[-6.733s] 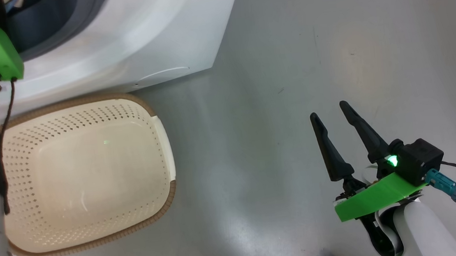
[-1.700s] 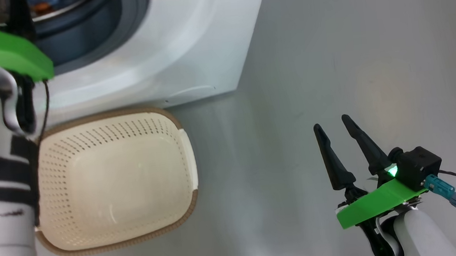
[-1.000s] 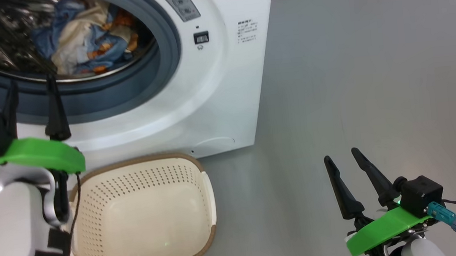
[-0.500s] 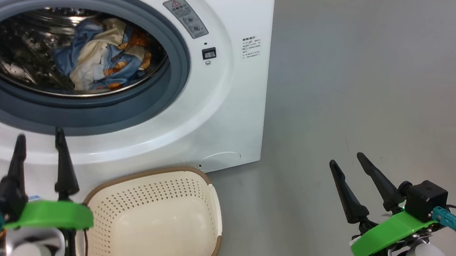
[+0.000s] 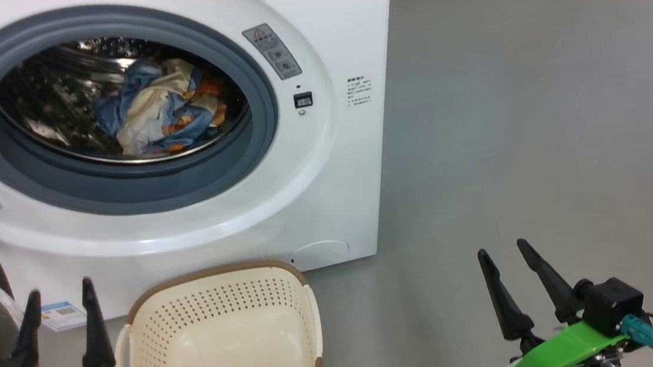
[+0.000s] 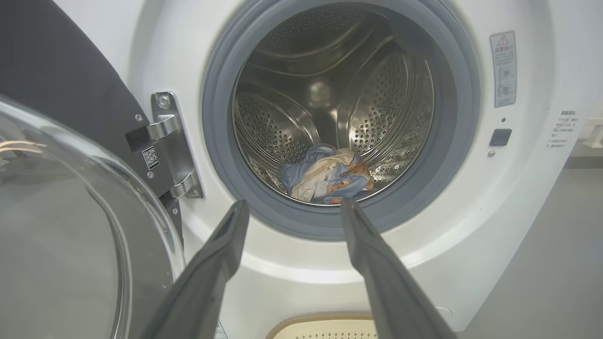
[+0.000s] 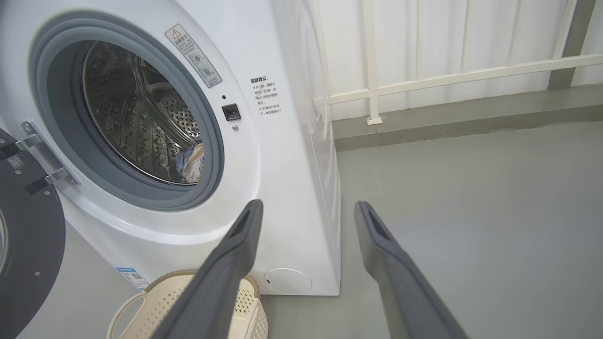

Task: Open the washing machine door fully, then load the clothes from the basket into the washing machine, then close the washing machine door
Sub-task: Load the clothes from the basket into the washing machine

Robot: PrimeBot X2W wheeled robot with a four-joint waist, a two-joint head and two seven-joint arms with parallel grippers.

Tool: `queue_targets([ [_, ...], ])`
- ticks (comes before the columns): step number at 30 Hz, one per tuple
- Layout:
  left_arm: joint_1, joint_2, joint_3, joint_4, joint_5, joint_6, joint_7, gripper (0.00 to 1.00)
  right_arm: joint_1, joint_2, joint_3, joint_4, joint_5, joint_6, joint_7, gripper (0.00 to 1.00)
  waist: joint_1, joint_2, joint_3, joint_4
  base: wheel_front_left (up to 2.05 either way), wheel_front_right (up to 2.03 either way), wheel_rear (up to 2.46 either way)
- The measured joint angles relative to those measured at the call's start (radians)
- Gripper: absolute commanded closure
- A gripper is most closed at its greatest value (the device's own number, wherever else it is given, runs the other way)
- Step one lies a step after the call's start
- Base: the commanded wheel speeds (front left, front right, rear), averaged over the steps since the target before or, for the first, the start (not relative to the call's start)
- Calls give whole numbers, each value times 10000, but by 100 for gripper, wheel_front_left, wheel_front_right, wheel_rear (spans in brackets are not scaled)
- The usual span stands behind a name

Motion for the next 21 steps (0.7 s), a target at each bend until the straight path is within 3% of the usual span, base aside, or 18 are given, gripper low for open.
queue_targets([
  [11,2069,-336,405,-1087,309,174,2,0,432,8,-178,-211,-401,0,0,0,0,0,-380,-94,0,0,0],
  [21,2480,-583,190,-1446,642,-4,2,0,517,12,-334,-362,-472,0,0,0,0,-1,-461,-101,0,0,0],
])
